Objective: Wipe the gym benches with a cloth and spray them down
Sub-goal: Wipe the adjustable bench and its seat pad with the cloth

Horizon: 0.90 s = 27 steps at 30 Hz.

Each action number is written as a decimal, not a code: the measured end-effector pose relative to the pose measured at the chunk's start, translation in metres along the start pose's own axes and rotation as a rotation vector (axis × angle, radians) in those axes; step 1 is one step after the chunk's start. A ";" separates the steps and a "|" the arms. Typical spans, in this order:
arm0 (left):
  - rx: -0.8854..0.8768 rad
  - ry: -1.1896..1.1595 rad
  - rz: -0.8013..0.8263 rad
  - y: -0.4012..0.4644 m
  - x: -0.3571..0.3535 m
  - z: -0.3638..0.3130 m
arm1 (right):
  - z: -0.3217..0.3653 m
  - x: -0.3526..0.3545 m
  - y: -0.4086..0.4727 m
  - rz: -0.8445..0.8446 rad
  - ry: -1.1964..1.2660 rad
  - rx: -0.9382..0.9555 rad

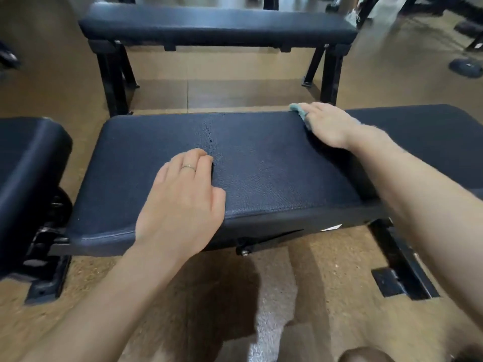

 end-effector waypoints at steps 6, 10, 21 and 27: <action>-0.002 0.013 0.000 0.003 0.000 -0.004 | 0.045 -0.009 0.004 0.013 -0.184 -0.107; -0.005 0.007 0.012 0.001 0.001 0.000 | 0.179 -0.040 0.022 0.040 -0.086 0.125; -0.002 -0.003 0.007 0.000 0.004 -0.003 | -0.030 0.002 -0.022 -0.069 -0.009 -0.070; 0.016 0.019 0.032 0.001 0.003 -0.005 | 0.092 -0.038 -0.055 -0.038 -0.057 0.105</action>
Point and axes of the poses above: each hand's wrist, its own y-axis towards the middle knuckle, its own x-axis out of the back of the hand, z = x × y, the point moved 5 cm from there along y, towards the middle knuckle, and after that the axes turned 4 degrees about x, right-handed, at the moved point
